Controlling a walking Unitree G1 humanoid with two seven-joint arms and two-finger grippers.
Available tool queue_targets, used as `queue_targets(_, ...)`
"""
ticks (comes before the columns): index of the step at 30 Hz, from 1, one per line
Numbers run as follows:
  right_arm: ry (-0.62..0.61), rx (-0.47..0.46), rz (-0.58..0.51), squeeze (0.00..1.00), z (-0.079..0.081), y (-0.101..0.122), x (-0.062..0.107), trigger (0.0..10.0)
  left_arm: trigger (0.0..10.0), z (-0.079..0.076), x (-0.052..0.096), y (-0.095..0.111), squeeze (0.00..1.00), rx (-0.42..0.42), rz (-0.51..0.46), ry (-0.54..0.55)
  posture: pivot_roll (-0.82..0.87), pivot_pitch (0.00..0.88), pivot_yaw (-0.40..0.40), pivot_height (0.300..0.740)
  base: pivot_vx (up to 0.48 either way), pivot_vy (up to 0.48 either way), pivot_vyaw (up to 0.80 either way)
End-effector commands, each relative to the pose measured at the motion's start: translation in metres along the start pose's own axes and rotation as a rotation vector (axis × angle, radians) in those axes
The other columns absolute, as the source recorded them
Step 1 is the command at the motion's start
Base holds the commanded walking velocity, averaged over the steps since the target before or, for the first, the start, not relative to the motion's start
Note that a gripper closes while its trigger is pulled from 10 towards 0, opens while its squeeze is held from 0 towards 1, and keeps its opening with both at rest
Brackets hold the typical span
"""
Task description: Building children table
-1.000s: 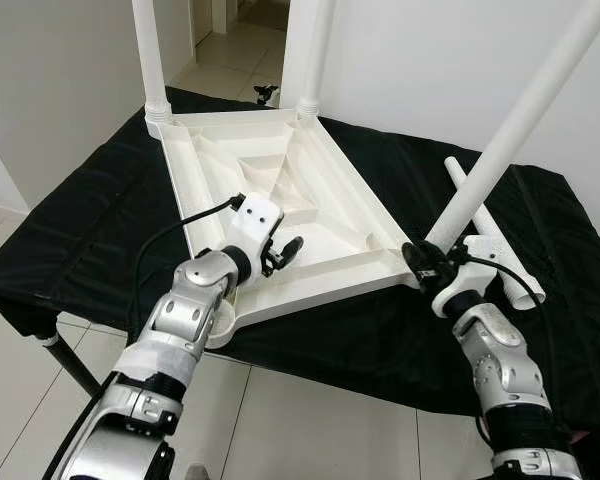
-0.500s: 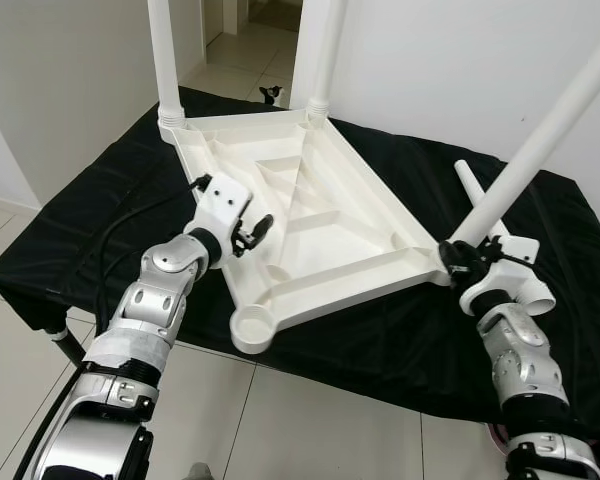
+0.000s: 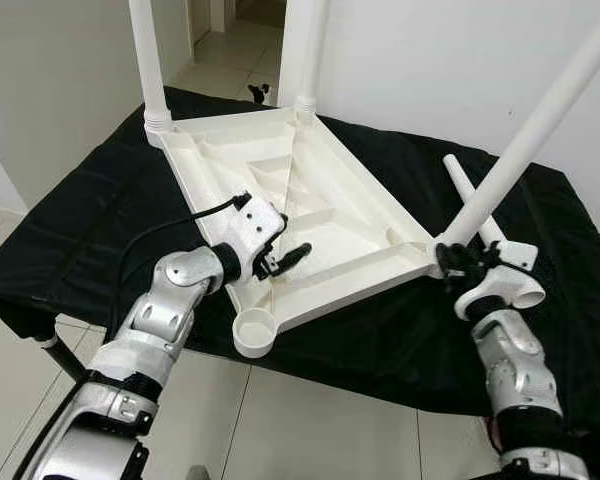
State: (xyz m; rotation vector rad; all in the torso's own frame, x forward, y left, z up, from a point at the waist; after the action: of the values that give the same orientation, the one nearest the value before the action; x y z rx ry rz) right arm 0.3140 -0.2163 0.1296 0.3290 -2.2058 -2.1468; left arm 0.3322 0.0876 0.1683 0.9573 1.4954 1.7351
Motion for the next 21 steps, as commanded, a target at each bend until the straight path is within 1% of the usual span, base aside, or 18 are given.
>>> queue_targets(1,0.046,-0.008,0.0,0.0,0.007,0.0,0.003,10.0,10.0,-0.008,0.008,0.0,0.0,0.051,-0.019,-0.124,-0.03,0.0,-0.05,0.74,0.0,0.0,0.0)
queue_targets(2,0.054,-0.01,0.001,0.0,0.008,-0.001,0.005,10.0,10.0,-0.009,0.01,0.0,0.0,0.061,-0.014,-0.143,-0.03,0.0,-0.05,0.74,0.0,0.0,0.0)
queue_targets(4,0.054,-0.01,0.001,0.0,0.008,-0.001,0.005,10.0,10.0,-0.009,0.01,0.0,0.0,0.061,-0.014,-0.143,-0.03,0.0,-0.05,0.74,0.0,0.0,0.0)
queue_targets(5,0.063,-0.01,0.002,0.0,0.01,-0.002,0.008,10.0,10.0,-0.012,0.014,-0.002,0.0,0.065,0.003,-0.181,-0.03,0.0,-0.05,0.74,0.0,0.0,0.0)
queue_targets(6,0.067,-0.011,0.002,0.0,0.011,-0.002,0.01,10.0,10.0,-0.014,0.017,-0.003,0.0,0.067,0.017,-0.206,-0.05,0.0,-0.029,0.74,0.0,0.0,0.0)
queue_targets(8,0.067,-0.011,0.002,0.0,0.011,-0.002,0.01,10.0,10.0,-0.014,0.017,-0.003,0.0,0.067,0.017,-0.206,-0.05,0.0,-0.029,0.74,0.0,0.0,0.0)
queue_targets(9,0.071,-0.011,0.002,0.0,0.012,-0.002,0.011,10.0,10.0,-0.018,0.019,-0.006,0.0,0.061,0.036,-0.233,-0.05,0.0,-0.029,0.74,0.0,0.0,0.0)
queue_targets(10,0.071,-0.011,0.002,0.0,0.012,-0.002,0.011,10.0,10.0,-0.018,0.019,-0.006,0.0,0.061,0.036,-0.233,-0.05,0.0,-0.029,0.74,0.0,0.0,0.0)
queue_targets(11,0.079,-0.008,0.001,0.0,0.014,-0.001,0.013,10.0,10.0,-0.019,0.017,-0.012,0.0,0.043,0.067,-0.232,-0.05,0.0,-0.024,0.74,0.0,0.0,0.0)
queue_targets(12,0.079,-0.008,0.001,0.0,0.014,-0.001,0.013,10.0,10.0,-0.019,0.017,-0.012,0.0,0.043,0.067,-0.232,-0.05,0.0,-0.024,0.74,0.0,0.0,0.0)
queue_targets(14,0.087,-0.003,-0.004,0.0,0.015,0.002,0.016,10.0,10.0,-0.019,0.014,-0.023,0.0,0.011,0.113,-0.205,-0.06,0.0,-0.019,0.74,0.0,0.0,0.0)
queue_targets(15,0.087,-0.003,-0.004,0.0,0.015,0.002,0.016,10.0,10.0,-0.019,0.014,-0.023,0.0,0.011,0.113,-0.205,-0.06,0.0,-0.019,0.74,0.0,0.0,0.0)
queue_targets(16,0.087,-0.002,-0.007,0.0,0.015,0.004,0.017,10.0,10.0,-0.017,0.013,-0.028,0.0,0.007,0.137,-0.183,-0.07,0.0,-0.016,0.74,0.0,0.0,0.0)
queue_targets(19,0.087,-0.002,-0.007,0.0,0.015,0.004,0.017,10.0,10.0,-0.017,0.013,-0.028,0.0,0.007,0.137,-0.183,-0.07,0.0,-0.016,0.74,0.0,0.0,0.0)
queue_targets(21,0.088,0.002,-0.008,0.0,0.014,0.007,0.019,10.0,10.0,-0.012,0.016,-0.033,0.0,0.051,0.155,-0.126,-0.07,0.0,-0.016,0.74,0.0,0.0,0.0)
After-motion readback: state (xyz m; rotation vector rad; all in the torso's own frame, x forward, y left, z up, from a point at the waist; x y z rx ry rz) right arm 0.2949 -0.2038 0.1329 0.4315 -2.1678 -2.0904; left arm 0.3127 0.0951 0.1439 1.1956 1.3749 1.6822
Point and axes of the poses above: a point about 5 cm out from each wrist's last joint towards the gripper, its own x axis pointing back from the gripper into the wrist, its own y axis along the axis of the wrist's last joint, z = x × y, the point moved 1 cm from there along -x, pointing out of the wrist towards the gripper, and after that the axes turned 12 degrees about x, right-handed, at the moved point
